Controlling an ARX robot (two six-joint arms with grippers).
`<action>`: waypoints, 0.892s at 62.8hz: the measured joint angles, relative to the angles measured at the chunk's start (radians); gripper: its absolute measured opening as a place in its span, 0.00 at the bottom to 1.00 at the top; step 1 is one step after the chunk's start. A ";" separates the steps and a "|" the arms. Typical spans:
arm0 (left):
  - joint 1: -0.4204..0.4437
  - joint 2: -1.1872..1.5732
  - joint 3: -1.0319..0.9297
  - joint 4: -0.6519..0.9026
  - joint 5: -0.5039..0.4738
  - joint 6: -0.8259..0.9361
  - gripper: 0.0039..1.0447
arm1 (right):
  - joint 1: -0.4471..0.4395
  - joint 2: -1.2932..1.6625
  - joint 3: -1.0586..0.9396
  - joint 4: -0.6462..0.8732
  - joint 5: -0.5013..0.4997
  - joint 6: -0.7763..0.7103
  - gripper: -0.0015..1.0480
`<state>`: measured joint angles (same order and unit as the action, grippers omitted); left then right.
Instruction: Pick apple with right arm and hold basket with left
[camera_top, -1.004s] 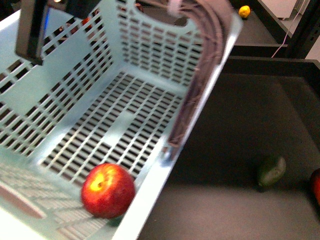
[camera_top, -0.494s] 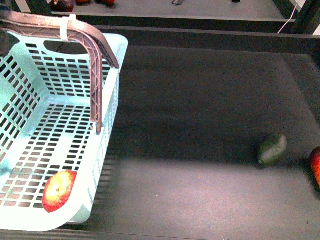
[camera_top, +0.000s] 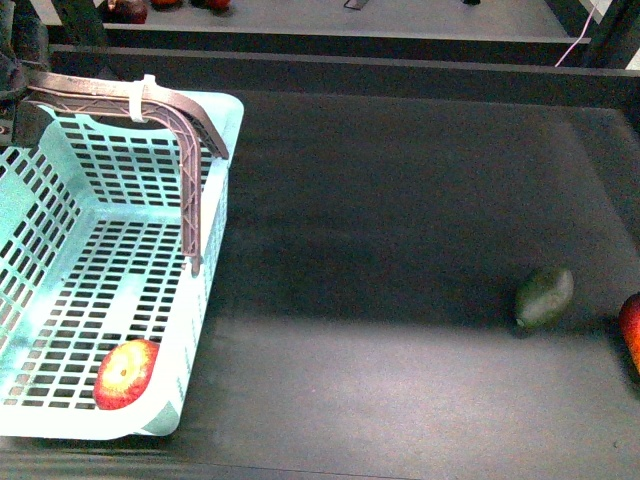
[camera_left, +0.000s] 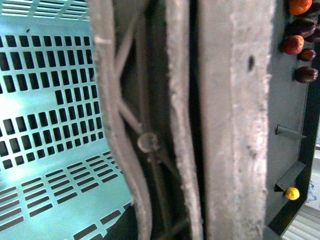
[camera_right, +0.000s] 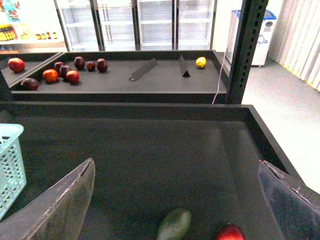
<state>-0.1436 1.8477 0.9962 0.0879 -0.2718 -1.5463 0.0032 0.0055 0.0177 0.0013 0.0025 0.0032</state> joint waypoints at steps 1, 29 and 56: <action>0.000 0.001 0.000 0.000 0.001 0.000 0.14 | 0.000 0.000 0.000 0.000 0.000 0.000 0.92; 0.037 -0.096 -0.034 -0.013 0.052 0.013 0.65 | 0.000 0.000 0.000 0.000 0.000 0.000 0.92; 0.067 -0.452 -0.174 -0.161 0.002 0.076 0.93 | 0.000 0.000 0.000 0.000 0.000 0.000 0.92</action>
<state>-0.0765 1.3952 0.8227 -0.0727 -0.2703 -1.4704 0.0032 0.0055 0.0177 0.0013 0.0025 0.0032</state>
